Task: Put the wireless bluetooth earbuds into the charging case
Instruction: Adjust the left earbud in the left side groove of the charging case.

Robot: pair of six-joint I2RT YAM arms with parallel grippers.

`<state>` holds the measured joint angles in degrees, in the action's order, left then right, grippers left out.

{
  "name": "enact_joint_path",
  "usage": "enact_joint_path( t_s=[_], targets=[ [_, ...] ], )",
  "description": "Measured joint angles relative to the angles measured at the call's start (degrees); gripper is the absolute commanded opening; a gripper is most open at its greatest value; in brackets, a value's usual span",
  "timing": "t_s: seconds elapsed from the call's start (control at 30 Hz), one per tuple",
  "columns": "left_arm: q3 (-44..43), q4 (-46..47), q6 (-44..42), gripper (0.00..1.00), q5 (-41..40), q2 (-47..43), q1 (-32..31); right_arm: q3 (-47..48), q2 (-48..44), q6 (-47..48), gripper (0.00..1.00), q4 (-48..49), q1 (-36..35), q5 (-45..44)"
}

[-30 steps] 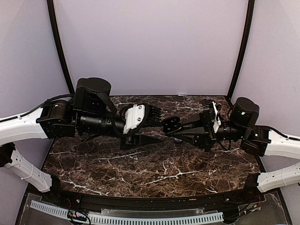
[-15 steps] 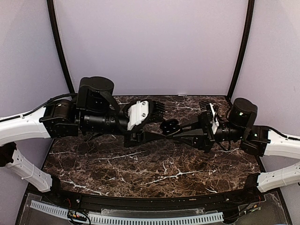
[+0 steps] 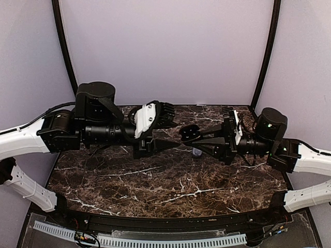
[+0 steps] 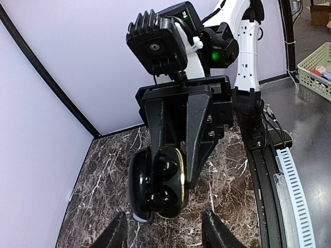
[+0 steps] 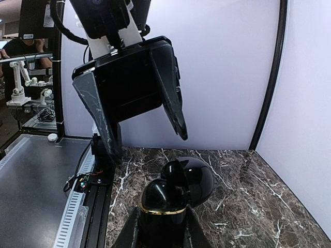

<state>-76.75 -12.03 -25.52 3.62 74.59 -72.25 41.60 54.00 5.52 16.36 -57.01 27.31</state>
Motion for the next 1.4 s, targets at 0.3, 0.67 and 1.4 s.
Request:
enact_joint_path(
  t_s=[0.3, 0.67, 1.4],
  targets=[
    [0.00, -0.04, 0.00, 0.47, -0.04, -0.17, -1.11, 0.00, 0.04, 0.02, 0.00, -0.20, 0.00, -1.27],
    [-0.02, 0.15, 0.02, 0.48, -0.87, 2.14, -1.16, 0.00, 0.07, 0.15, 0.00, -0.50, 0.00, -1.20],
    [-0.44, 0.15, 0.72, 0.40, -1.81, 3.26, -1.16, 0.07, 0.11, 2.25, 0.00, -2.78, -1.20, -1.86]
  ],
)
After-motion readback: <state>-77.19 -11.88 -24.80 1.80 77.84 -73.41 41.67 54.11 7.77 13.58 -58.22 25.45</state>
